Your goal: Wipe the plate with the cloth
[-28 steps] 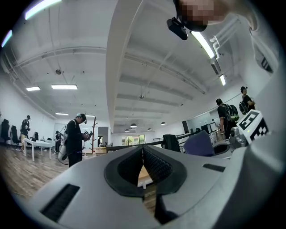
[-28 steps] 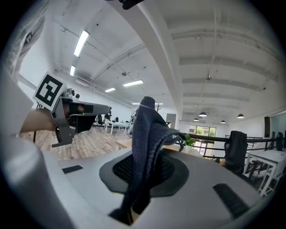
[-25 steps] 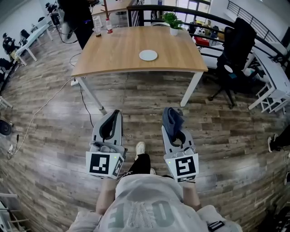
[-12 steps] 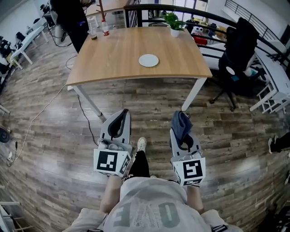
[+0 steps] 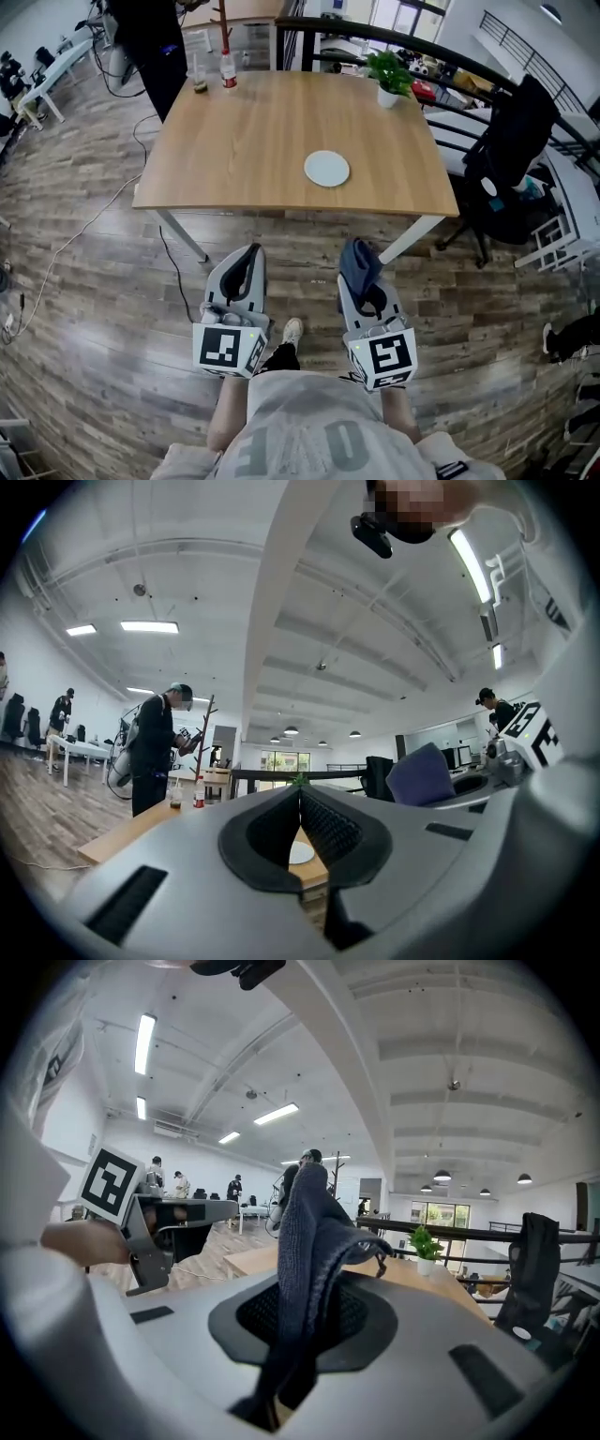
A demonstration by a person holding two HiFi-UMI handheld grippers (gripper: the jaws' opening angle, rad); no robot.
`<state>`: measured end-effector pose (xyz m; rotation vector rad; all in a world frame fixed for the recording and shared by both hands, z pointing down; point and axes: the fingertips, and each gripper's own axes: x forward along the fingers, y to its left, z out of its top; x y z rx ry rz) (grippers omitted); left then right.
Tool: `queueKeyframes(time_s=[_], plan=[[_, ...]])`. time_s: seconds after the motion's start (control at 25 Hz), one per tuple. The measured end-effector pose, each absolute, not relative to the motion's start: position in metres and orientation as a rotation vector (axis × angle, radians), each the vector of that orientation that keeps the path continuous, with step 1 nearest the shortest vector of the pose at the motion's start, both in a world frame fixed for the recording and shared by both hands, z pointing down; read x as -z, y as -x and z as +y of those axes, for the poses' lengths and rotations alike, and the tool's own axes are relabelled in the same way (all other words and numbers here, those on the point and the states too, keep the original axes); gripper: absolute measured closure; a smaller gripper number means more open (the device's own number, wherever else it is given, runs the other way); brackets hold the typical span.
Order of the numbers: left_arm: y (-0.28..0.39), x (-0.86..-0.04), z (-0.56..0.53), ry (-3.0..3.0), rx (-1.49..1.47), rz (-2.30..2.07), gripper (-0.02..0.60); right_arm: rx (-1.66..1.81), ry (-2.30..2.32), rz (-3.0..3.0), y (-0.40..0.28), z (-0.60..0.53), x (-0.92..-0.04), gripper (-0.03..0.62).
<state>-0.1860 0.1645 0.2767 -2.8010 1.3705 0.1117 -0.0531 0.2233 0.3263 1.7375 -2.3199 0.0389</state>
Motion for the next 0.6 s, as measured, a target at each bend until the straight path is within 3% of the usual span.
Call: queueKeyframes(time_s=[0.4, 0.6], plan=[[0.18, -0.288, 0.027, 2.866, -0.096, 1.325, 0.574, -0.128, -1.802, -2.193, 0.034, 0.116, -0.345, 0.537], [0.146, -0.298, -0.008, 2.936, -0.068, 1.262, 0.574, -0.166, -1.864, -2.145, 0.0, 0.088, -0.351, 0.537]])
